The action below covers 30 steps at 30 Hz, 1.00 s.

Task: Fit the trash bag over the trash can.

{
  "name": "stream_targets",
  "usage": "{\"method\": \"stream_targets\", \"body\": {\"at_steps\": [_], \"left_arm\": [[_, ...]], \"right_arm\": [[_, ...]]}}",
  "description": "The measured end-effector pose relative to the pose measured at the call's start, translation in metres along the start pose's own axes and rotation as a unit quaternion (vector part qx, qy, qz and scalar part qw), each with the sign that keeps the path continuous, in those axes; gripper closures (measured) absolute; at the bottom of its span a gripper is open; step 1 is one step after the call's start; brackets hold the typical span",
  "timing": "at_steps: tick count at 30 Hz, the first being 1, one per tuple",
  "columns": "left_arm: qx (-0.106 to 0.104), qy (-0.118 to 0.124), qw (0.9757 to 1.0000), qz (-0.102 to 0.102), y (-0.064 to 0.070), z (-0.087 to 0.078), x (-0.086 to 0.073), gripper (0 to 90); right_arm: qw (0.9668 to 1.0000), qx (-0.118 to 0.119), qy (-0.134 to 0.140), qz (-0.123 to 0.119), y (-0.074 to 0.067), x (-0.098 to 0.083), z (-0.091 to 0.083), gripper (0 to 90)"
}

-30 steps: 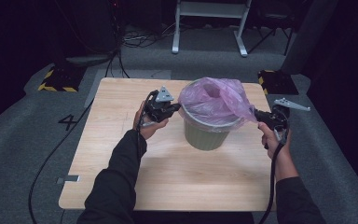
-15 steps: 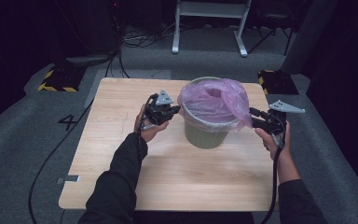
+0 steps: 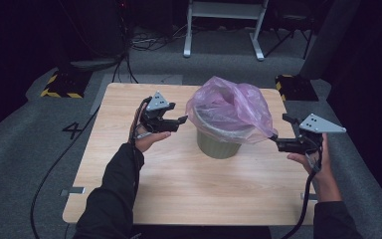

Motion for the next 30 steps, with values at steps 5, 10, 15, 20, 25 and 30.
{"method": "stream_targets", "body": {"at_steps": [5,10,15,20,25,30], "left_arm": [[-0.008,0.016,0.9998,-0.003,0.001,-0.004,0.017,22.5],[0.0,0.017,0.9998,0.007,-0.001,0.005,0.034,21.9],[0.001,0.021,0.9998,-0.001,-0.006,0.019,0.045,25.6],[0.006,0.008,0.9999,-0.007,-0.015,0.036,0.048,45.5],[0.006,-0.005,0.9999,-0.014,-0.022,0.052,0.049,62.6],[0.003,-0.017,0.9999,0.001,-0.022,0.065,0.05,83.3]], "right_arm": [[0.9992,0.019,0.029,-0.018,-0.015,0.016,-0.008,16.5],[0.9974,0.03,0.059,-0.027,-0.023,0.033,-0.01,29.7],[0.9973,0.023,0.066,-0.02,-0.018,0.042,-0.003,53.9],[0.9971,0.016,0.073,0.011,-0.006,0.05,0.003,76.5],[0.9959,-0.001,0.069,0.057,0.012,0.055,0.016,88.6],[0.9941,-0.029,0.046,0.094,0.034,0.055,0.034,90.0]]}}
Point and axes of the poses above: each handheld gripper's, and its own axes: z roughly forward along the jaws, x roughly out of its top, y roughly to its right, the point moved 8 cm from there along z, roughly forward along the jaws, and after that the axes turned 7 degrees about z, right-handed, at the moved point
